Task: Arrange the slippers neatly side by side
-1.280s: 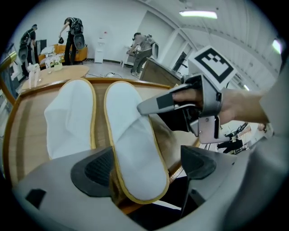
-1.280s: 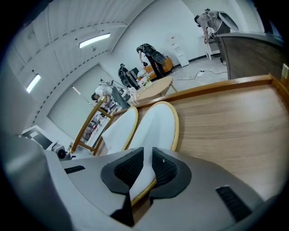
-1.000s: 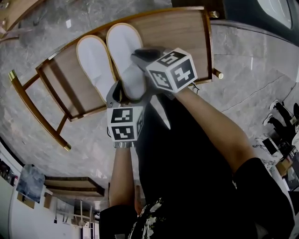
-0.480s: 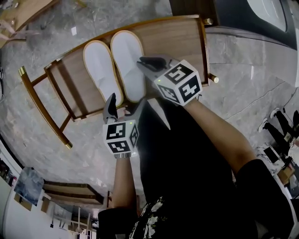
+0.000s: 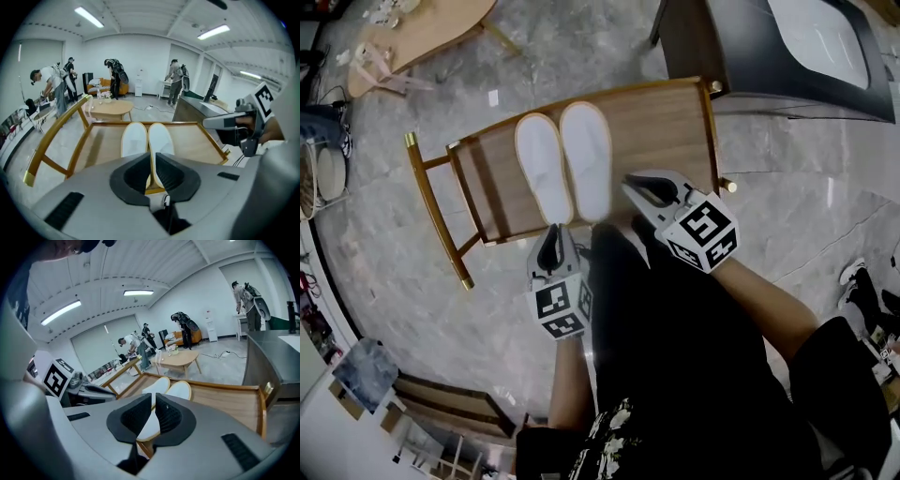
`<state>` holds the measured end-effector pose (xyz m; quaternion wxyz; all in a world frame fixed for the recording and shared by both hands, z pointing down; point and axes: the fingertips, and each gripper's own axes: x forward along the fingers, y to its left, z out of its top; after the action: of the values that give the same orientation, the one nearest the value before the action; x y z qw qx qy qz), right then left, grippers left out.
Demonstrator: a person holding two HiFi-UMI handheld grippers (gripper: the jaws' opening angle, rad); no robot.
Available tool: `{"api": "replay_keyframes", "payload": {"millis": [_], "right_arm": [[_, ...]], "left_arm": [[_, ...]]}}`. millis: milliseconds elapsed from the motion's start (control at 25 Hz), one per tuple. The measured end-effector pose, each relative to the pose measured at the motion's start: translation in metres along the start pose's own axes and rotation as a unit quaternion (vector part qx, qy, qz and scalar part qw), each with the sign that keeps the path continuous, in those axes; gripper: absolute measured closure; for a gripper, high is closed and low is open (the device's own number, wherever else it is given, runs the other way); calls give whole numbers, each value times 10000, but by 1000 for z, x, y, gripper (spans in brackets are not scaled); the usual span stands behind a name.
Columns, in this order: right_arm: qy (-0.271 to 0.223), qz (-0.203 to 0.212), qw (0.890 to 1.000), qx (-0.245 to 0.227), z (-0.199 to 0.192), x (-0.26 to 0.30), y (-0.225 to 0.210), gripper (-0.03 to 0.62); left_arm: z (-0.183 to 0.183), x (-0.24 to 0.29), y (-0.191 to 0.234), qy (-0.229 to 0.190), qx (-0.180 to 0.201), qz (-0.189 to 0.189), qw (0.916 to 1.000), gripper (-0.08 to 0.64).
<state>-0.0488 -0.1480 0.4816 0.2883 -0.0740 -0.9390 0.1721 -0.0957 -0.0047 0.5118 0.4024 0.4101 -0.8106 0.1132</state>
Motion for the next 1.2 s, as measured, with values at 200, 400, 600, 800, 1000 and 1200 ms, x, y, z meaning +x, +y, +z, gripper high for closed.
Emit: {"api": "replay_keyframes", "payload": {"millis": [200,400,600,800,1000,1200], "right_arm": [[-277,-373,9989,76,4,-28,6,581],[-941,-877,9900,578,23,-45,24,592],[-1257,-1121,9855,199,51,-52,50,592],[-1662,-1436,9745,-456,85,-65,67,594],[-2224,-1737,9545,-965,123,-87,93,594],[-2583,-1916,9394,-1187,149,-107,113,594]], "left_arm": [[18,-21,6,-282,257,-63,9993,549],[41,-51,32,-740,459,-222,9960,557],[83,-77,45,-1295,1320,-204,9826,557],[119,-100,52,-1776,1473,-215,9728,557],[149,-130,55,-2282,1744,-278,9575,557],[170,-150,58,-2639,1856,-281,9461,557]]}}
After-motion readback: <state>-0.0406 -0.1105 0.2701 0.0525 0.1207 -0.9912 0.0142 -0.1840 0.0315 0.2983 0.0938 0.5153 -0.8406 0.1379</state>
